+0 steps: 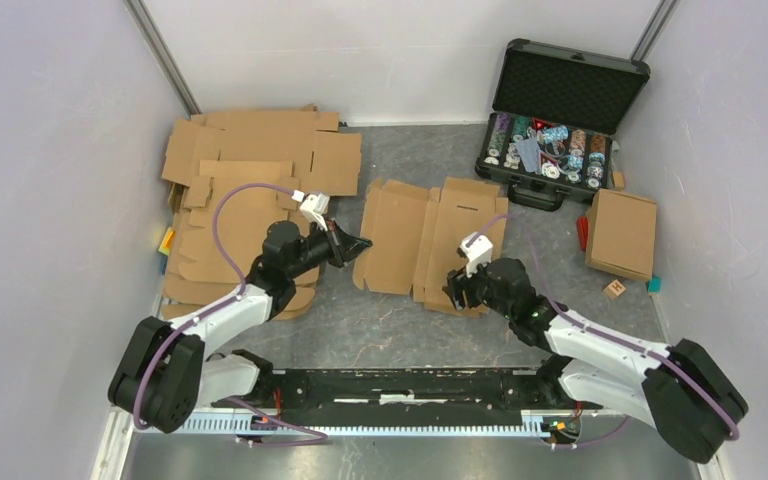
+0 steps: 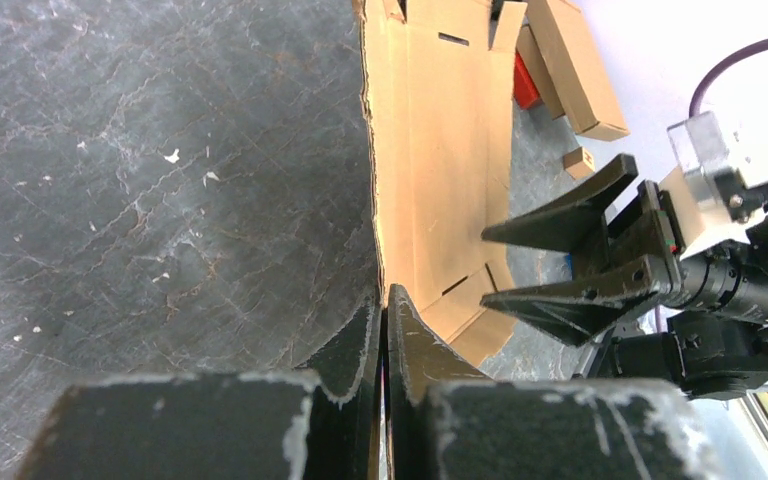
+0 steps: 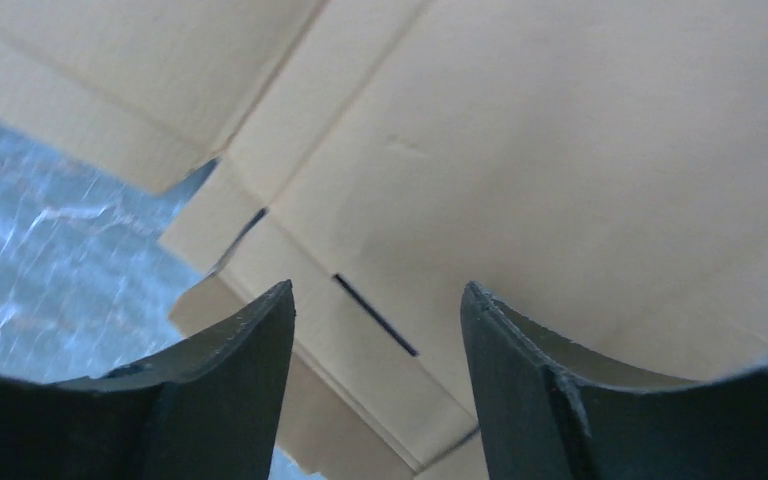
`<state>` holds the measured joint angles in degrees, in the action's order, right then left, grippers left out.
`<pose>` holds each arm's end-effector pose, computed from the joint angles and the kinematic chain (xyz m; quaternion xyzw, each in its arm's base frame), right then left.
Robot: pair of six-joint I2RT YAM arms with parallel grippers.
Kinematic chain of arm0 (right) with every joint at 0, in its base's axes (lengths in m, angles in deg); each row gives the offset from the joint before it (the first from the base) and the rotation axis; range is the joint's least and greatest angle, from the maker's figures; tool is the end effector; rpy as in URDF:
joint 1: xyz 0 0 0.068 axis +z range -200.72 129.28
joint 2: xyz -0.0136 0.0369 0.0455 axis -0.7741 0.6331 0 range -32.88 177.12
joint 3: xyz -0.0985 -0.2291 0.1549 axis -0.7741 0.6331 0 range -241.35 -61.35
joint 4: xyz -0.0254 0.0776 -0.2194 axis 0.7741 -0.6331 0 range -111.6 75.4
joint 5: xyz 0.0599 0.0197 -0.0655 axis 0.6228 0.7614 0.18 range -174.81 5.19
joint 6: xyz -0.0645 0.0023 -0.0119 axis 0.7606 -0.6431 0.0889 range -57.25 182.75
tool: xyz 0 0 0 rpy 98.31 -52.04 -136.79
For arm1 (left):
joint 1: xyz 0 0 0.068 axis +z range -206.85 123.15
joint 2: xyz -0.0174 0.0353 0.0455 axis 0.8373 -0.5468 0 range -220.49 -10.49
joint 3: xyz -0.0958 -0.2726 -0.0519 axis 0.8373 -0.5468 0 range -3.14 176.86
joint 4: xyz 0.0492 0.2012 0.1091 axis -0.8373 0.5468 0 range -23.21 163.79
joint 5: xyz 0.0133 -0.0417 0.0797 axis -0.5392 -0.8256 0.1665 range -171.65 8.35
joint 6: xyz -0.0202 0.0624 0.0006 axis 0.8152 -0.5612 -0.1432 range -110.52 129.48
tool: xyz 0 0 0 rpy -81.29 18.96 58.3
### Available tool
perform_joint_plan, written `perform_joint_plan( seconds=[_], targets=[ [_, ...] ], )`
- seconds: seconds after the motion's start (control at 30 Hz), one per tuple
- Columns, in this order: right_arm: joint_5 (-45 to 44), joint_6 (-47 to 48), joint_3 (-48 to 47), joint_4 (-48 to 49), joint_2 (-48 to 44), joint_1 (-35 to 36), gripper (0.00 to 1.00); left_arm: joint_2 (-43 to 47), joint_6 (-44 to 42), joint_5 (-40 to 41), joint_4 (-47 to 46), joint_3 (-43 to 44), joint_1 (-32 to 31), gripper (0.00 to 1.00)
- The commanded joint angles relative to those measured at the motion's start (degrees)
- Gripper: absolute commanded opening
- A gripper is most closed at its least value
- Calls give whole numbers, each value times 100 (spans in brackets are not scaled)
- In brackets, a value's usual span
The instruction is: Fold the paper box
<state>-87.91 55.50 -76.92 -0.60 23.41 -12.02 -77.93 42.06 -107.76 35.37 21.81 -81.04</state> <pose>0.1392 0.1080 0.1993 -0.2171 0.8230 0.1835 0.4918 0.1988 -0.1142 0.2526 0.0882 0.7606 -0.4478 0.4618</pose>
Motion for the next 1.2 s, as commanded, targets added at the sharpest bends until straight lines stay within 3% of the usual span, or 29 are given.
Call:
perform_joint_plan(
  seconds=[0.0,0.13,0.3,0.5,0.73,0.9,1.07,1.17],
  targets=[
    [743,232,-420,-30,475,336,64,-227,-52,-235,-104,234,0,2],
    [609,242,-513,-37,782,798,62,-345,-27,-285,-14,314,-3,2],
    [-61,401,-510,216,945,1516,88,-421,-31,-342,113,409,-4,2],
    [-1264,522,-1201,-275,1643,2070,85,-394,-18,-368,110,413,-2,2],
    [-1617,342,-1597,-313,2152,2264,73,-366,-55,-332,160,414,-5,2],
    [-1599,450,-1665,-345,2292,2334,73,-371,-62,-344,162,419,-1,2],
    [-1871,536,-1859,-665,2550,2402,80,-363,-67,-339,176,420,-1,2],
    [-2161,457,-1824,-698,2494,2423,78,-375,-79,-334,174,429,1,2]
  ],
)
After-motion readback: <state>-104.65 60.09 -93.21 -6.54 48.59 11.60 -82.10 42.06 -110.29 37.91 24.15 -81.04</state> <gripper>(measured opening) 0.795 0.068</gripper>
